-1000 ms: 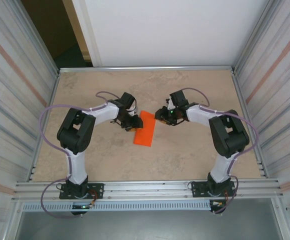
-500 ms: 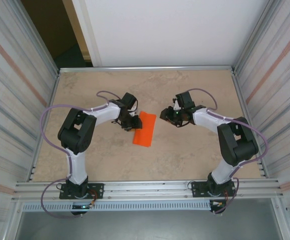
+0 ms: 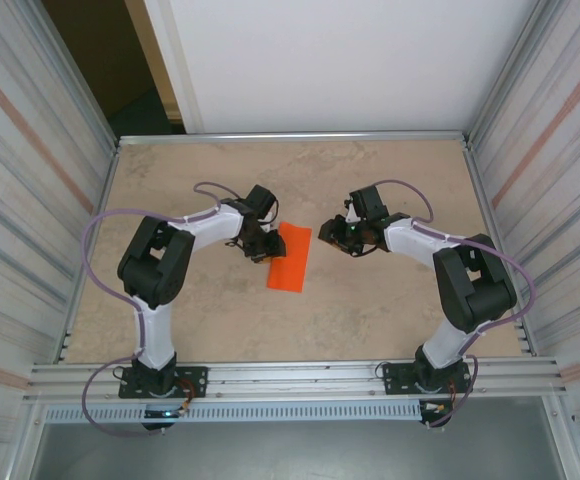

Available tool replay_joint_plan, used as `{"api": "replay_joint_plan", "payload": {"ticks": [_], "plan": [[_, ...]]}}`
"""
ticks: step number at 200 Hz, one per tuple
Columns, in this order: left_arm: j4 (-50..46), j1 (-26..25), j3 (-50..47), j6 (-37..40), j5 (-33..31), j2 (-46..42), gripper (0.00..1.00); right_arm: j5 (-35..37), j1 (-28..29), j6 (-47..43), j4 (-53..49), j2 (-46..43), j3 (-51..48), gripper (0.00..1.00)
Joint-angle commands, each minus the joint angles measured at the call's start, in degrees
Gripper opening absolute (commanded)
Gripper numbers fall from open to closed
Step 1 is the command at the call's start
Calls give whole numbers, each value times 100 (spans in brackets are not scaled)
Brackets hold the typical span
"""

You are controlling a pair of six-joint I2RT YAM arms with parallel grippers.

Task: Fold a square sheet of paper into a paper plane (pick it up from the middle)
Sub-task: First fold in half a square sheet of paper at the center of the table, then hold the square sheet of paper at the center of the table.

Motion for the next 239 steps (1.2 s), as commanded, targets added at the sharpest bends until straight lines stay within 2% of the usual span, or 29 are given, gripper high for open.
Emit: {"api": "replay_joint_plan", "payload": {"ticks": [1, 107, 168, 239], "plan": [[-226, -88, -274, 35, -415, 645, 34, -11, 85, 120, 62, -27, -3, 36], [-267, -88, -337, -5, -505, 821, 34, -157, 369, 221, 196, 229, 133, 35], [-262, -88, -357, 1, -502, 865, 34, -726, 641, 426, 432, 843, 494, 14], [-234, -88, -394, -1, -488, 865, 34, -589, 833, 498, 57, 1398, 921, 0]]}}
